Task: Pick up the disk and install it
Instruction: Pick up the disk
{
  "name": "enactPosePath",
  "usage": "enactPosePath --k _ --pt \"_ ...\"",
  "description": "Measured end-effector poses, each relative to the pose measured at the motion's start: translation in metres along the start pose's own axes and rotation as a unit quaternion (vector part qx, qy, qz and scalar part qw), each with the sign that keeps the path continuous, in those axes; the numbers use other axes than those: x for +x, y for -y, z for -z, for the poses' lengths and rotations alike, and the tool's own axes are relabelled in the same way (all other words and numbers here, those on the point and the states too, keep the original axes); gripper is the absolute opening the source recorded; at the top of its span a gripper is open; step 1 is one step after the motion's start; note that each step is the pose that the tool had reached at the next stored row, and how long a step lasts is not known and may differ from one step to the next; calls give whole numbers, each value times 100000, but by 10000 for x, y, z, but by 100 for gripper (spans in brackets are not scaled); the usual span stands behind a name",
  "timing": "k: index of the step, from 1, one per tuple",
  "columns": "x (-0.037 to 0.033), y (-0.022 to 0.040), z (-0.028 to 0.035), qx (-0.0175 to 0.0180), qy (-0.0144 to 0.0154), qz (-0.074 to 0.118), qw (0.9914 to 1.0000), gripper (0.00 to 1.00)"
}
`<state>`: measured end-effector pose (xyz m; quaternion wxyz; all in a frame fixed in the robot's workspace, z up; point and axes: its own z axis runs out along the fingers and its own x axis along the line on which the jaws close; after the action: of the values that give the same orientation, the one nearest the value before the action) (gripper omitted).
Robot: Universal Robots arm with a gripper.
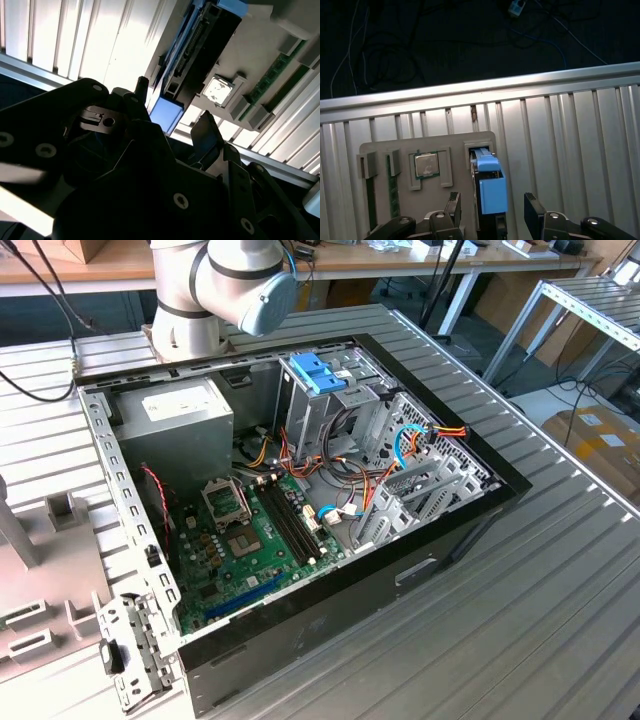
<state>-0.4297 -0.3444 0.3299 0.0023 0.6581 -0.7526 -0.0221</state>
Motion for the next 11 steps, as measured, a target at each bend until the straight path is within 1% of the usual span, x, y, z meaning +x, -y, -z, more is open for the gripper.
enactPosePath --k 11 --pt "1 2 -63 2 1 -1 100000 62"
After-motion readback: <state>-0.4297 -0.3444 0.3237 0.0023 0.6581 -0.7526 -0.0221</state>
